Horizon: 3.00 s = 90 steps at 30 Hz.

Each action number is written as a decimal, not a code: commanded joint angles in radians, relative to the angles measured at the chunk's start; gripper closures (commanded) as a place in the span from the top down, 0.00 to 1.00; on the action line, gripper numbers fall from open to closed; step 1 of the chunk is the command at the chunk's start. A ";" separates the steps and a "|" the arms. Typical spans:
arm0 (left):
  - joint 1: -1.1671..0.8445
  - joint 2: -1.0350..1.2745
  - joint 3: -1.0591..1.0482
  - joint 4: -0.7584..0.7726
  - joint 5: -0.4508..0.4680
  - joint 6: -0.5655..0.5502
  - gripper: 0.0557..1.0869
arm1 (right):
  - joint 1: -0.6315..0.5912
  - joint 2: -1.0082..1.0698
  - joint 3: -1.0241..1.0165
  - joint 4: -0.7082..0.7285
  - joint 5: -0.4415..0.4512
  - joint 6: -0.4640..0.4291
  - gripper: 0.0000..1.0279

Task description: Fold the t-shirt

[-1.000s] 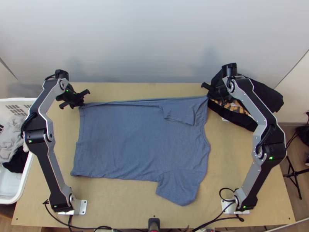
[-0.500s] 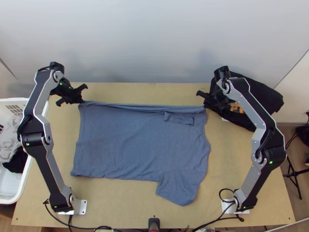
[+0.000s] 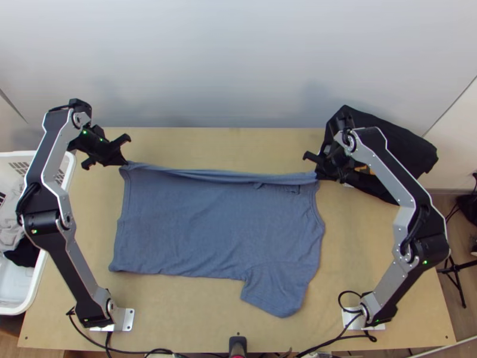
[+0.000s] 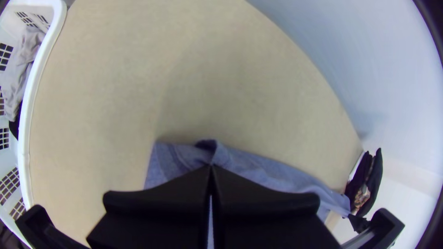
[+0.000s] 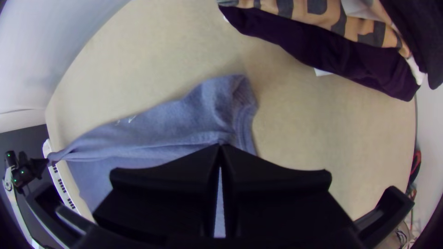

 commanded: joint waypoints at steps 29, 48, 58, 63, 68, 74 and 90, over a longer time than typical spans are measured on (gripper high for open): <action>0.047 -0.345 -0.668 0.225 -0.071 0.250 0.96 | 0.015 -0.218 -0.514 0.104 -0.014 -0.078 0.96; 0.059 -0.689 -0.925 0.242 -0.157 0.494 0.95 | 0.257 -0.945 -0.912 0.006 -0.025 0.175 0.88; 0.041 -0.719 -0.962 0.234 -0.189 0.496 0.95 | 0.348 -0.827 -1.033 0.044 -0.135 0.183 0.33; 0.041 -0.741 -0.959 0.217 -0.209 0.505 0.95 | 0.357 -0.744 -1.037 0.061 -0.161 0.183 0.34; 0.042 -0.753 -0.958 0.208 -0.221 0.519 0.95 | 0.389 -0.698 -1.036 0.063 -0.178 0.181 0.44; 0.039 -0.748 -0.964 0.208 -0.228 0.517 0.95 | 0.438 -0.621 -0.993 0.084 -0.180 0.186 0.44; 0.084 -0.756 -1.028 0.059 -0.272 0.763 0.95 | 0.545 -0.526 -0.964 0.166 -0.191 0.223 0.44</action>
